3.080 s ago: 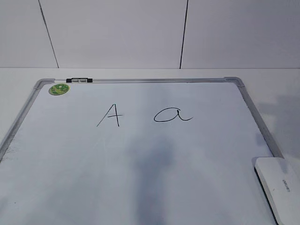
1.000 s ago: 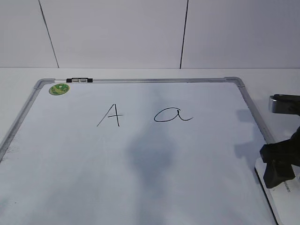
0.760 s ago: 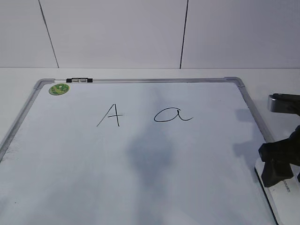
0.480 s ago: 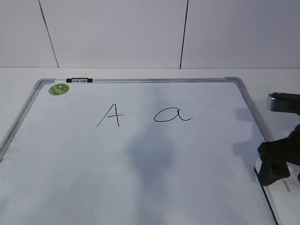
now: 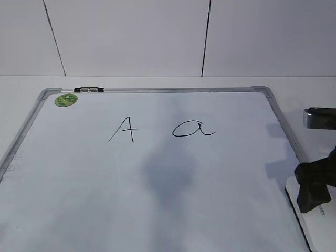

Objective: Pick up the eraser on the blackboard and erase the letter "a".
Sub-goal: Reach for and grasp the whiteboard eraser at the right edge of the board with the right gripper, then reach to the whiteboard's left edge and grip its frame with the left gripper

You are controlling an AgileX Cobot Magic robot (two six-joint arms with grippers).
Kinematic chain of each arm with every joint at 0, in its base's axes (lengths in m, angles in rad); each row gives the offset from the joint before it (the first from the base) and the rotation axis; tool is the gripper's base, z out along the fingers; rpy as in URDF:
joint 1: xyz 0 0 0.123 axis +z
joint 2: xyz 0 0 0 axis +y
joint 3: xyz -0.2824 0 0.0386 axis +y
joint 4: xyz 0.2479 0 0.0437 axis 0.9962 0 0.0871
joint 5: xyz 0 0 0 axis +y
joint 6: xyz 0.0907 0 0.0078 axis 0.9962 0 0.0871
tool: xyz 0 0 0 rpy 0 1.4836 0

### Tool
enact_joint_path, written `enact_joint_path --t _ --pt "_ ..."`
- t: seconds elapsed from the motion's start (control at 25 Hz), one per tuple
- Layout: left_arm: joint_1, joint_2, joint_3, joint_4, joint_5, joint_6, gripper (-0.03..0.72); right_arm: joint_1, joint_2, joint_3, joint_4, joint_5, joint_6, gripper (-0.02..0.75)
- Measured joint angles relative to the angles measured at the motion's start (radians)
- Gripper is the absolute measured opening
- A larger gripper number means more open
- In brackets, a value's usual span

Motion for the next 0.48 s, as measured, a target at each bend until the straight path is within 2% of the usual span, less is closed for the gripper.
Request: enact_joint_path --t 0.48 --pt "0.000 0.000 0.000 0.000 0.000 0.000 0.239 0.000 0.051 0.000 -0.020 -0.010 0.004 0.680"
